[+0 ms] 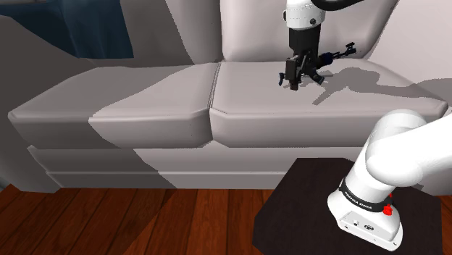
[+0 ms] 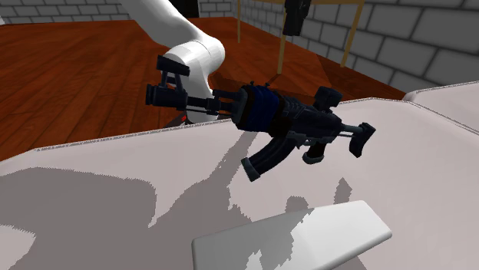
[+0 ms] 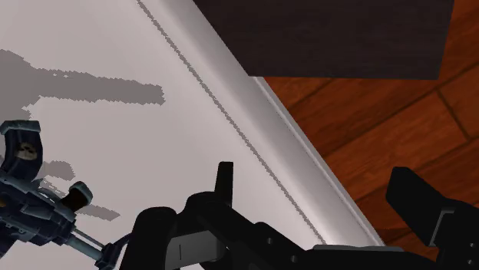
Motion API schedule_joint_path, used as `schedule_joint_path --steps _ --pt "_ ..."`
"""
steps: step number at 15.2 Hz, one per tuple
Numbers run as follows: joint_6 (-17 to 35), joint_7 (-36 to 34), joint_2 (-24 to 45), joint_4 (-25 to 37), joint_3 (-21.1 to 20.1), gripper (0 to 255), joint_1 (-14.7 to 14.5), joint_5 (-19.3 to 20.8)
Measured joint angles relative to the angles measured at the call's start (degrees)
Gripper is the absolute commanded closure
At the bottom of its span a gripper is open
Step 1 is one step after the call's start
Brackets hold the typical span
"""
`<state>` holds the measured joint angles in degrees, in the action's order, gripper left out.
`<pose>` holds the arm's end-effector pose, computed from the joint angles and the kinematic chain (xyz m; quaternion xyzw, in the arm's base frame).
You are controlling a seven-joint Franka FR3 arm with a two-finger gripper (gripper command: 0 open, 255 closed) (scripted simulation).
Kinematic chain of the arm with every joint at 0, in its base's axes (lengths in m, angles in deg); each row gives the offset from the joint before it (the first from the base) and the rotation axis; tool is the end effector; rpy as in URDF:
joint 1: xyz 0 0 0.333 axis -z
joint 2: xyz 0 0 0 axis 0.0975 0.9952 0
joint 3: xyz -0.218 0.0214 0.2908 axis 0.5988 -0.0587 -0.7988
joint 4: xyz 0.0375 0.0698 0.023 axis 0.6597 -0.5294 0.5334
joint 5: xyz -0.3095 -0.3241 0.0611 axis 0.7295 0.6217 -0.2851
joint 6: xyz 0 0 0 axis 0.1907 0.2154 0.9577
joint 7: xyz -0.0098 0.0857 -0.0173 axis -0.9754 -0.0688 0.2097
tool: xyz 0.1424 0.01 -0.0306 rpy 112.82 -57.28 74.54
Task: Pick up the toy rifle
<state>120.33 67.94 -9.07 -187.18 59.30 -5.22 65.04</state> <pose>0.3145 0.0020 0.5753 0.9959 -0.0142 -0.0423 0.0787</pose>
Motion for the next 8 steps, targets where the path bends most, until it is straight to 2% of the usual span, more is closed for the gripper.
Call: schedule_joint_path --steps 3,8 --pt "-0.1 3.0 -0.4 0.0 2.1 0 0.0 1.1" --pt "-0.4 15.7 -1.1 1.2 10.7 0 0.1 5.8"
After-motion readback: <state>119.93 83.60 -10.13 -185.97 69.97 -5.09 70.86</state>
